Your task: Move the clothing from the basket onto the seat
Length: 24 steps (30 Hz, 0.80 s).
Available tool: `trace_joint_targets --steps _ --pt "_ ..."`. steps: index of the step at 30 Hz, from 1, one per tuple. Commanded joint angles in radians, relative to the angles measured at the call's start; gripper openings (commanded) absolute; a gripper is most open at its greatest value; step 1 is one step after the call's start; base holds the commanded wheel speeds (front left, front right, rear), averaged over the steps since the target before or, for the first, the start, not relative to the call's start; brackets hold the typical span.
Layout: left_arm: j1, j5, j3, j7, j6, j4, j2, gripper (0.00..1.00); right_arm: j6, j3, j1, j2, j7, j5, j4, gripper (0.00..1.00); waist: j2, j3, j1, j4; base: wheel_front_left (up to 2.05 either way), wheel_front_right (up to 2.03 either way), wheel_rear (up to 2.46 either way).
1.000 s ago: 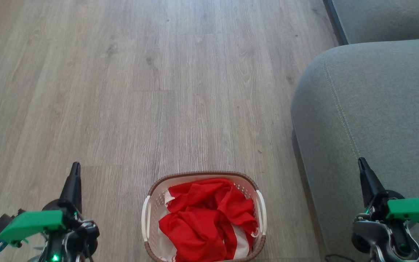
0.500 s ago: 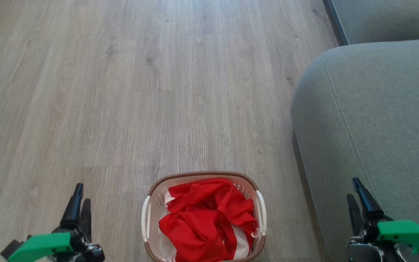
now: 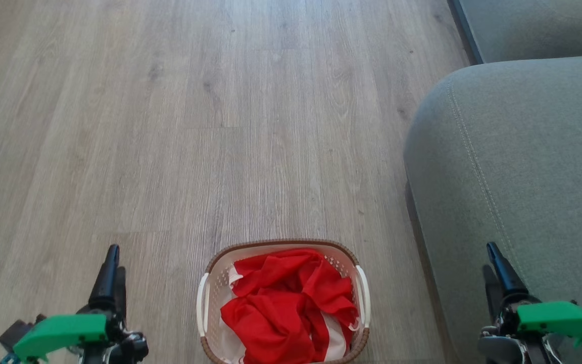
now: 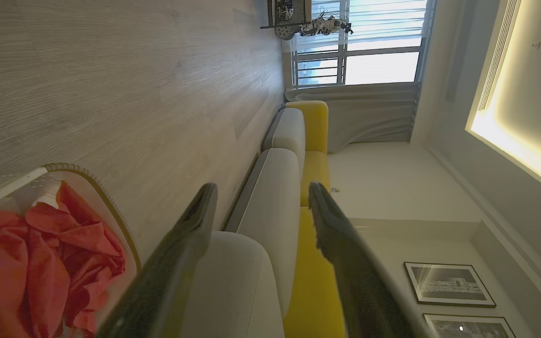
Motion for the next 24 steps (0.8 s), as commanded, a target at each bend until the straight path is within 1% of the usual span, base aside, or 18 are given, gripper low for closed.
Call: trace_joint_targets --steps 1,7,13,19,24 --pt "-0.024 0.027 0.001 -0.011 0.004 -0.050 0.008 1.00 0.000 0.009 -0.043 -0.005 -0.013 -0.024 -0.044 1.00 0.0000 0.000 0.0000 0.000 0.00 0.00 0.00" --pt "-0.021 0.087 -0.010 -0.026 0.021 -0.082 0.009 1.00 0.000 0.014 -0.044 -0.006 -0.028 -0.086 -0.064 1.00 0.0000 -0.001 0.0000 0.001 0.00 0.00 0.00" --pt "-0.016 0.166 -0.027 -0.044 0.043 -0.112 0.010 1.00 0.000 0.028 -0.043 -0.006 -0.046 -0.190 -0.097 1.00 0.0000 -0.002 0.0000 0.002 0.00 0.00 0.00" --pt "-0.011 0.269 -0.046 -0.061 0.070 -0.138 0.011 1.00 0.000 0.044 -0.039 -0.007 -0.064 -0.287 -0.120 1.00 0.0000 -0.003 0.0000 0.003 0.00 0.00 0.00" --pt "-0.006 0.379 -0.068 -0.076 0.086 -0.151 0.012 1.00 0.000 0.059 -0.035 -0.008 -0.078 -0.376 -0.131 1.00 0.0000 -0.004 0.0000 0.004 0.00 0.00 0.00"
